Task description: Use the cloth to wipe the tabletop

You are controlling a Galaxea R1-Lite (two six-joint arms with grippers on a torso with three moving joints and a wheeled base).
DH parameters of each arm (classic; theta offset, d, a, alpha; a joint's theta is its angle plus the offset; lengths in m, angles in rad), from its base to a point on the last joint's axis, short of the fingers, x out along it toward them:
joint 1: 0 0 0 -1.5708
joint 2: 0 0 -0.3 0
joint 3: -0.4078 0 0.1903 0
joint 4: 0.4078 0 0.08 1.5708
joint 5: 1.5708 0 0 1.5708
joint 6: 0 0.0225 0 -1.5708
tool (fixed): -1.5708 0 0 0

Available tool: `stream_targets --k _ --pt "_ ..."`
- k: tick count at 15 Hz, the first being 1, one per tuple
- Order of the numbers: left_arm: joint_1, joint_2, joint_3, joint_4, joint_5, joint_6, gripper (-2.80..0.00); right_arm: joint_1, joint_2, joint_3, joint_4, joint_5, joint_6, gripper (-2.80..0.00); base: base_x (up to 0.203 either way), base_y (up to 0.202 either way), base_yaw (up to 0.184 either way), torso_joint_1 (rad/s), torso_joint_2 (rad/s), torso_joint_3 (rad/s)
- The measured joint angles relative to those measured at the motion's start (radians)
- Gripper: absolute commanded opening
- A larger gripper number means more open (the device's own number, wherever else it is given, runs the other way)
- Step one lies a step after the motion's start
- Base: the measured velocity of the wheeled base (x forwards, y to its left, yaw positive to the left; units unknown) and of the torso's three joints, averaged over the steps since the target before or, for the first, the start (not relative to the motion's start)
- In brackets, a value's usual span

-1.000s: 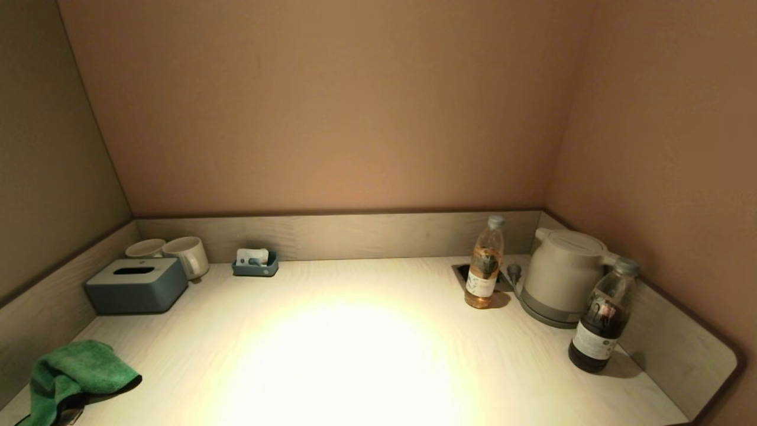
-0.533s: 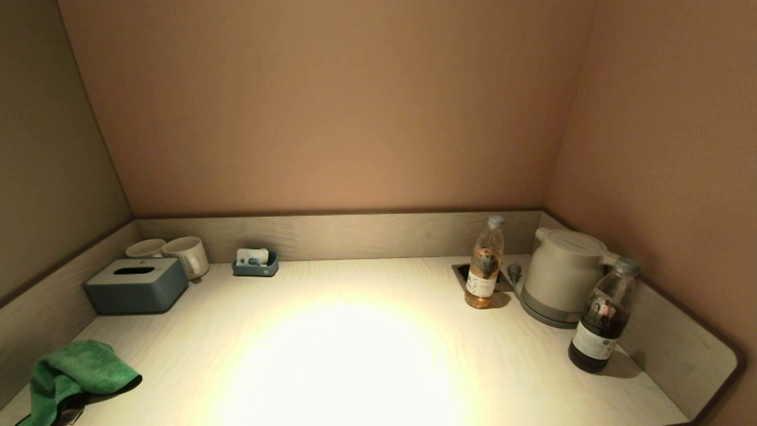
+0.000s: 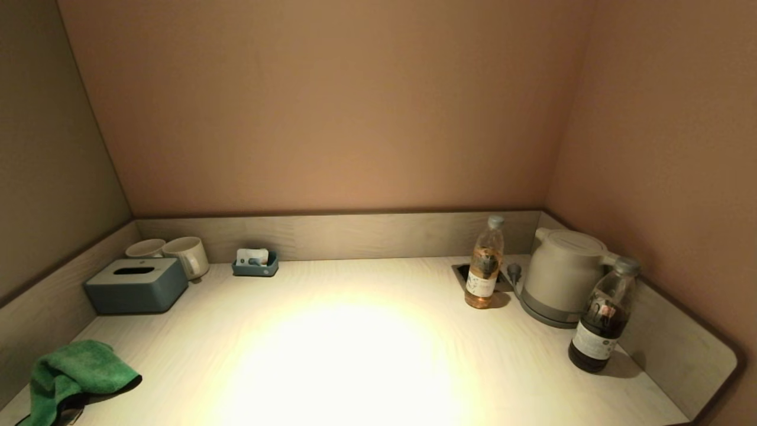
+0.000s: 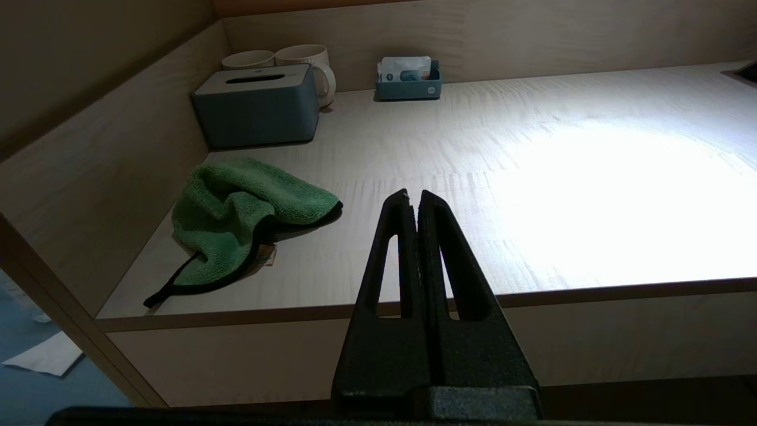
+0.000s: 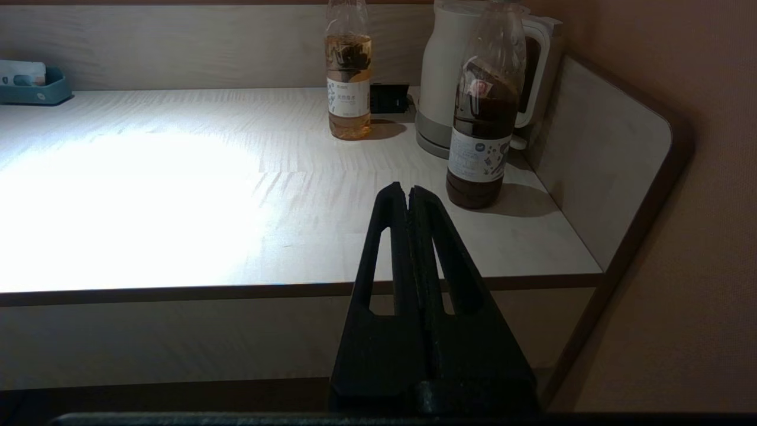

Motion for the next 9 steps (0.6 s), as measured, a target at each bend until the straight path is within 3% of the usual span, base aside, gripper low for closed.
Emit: stream_targets --k 9 --pt "0.000 0.000 0.002 0.000 0.003 -0.004 -2.80 0.000 0.000 0.000 0.000 0.000 0.000 -2.80 0.000 0.000 0.000 0.000 0.00 0.000"
